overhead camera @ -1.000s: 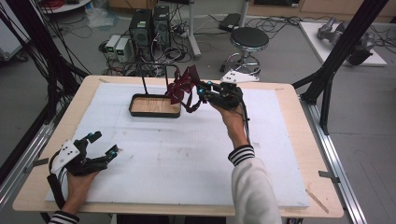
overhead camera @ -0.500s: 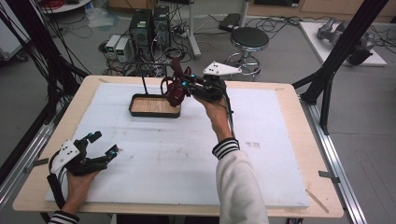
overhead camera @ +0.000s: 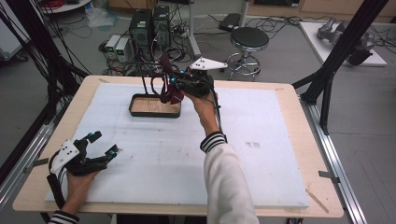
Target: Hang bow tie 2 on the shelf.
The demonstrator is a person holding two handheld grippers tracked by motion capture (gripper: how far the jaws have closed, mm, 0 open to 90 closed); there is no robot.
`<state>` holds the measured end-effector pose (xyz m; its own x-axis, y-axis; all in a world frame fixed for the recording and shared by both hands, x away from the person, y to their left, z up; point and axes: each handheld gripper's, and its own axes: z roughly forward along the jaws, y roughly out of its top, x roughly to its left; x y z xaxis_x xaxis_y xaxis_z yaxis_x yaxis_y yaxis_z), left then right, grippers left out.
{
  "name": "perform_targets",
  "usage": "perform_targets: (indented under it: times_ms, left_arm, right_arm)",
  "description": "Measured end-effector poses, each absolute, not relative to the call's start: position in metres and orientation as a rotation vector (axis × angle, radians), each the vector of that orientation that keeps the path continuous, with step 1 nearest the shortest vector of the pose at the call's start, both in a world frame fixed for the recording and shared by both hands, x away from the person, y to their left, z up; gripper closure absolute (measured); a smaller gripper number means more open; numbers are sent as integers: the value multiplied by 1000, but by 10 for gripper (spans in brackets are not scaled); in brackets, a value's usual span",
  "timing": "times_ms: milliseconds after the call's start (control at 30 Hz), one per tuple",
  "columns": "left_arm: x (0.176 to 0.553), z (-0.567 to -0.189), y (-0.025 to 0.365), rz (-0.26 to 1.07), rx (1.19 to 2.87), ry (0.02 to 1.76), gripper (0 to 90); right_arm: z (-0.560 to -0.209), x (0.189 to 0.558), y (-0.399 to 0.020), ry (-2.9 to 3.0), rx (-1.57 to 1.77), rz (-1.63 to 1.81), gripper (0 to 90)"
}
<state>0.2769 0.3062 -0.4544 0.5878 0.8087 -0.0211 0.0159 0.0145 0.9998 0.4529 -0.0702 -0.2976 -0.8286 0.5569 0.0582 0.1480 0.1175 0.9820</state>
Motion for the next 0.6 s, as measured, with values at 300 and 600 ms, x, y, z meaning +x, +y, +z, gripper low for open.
perform_targets:
  times_ms: [300, 600]
  left_arm:
    - [277, -454, 306, 716, 1436, 752, 147]
    - [277, -454, 306, 716, 1435, 752, 147]
  right_arm:
    - [-295, 463, -56, 2053, 706, 1762, 747]
    - [-299, 472, -47, 2041, 742, 1758, 747]
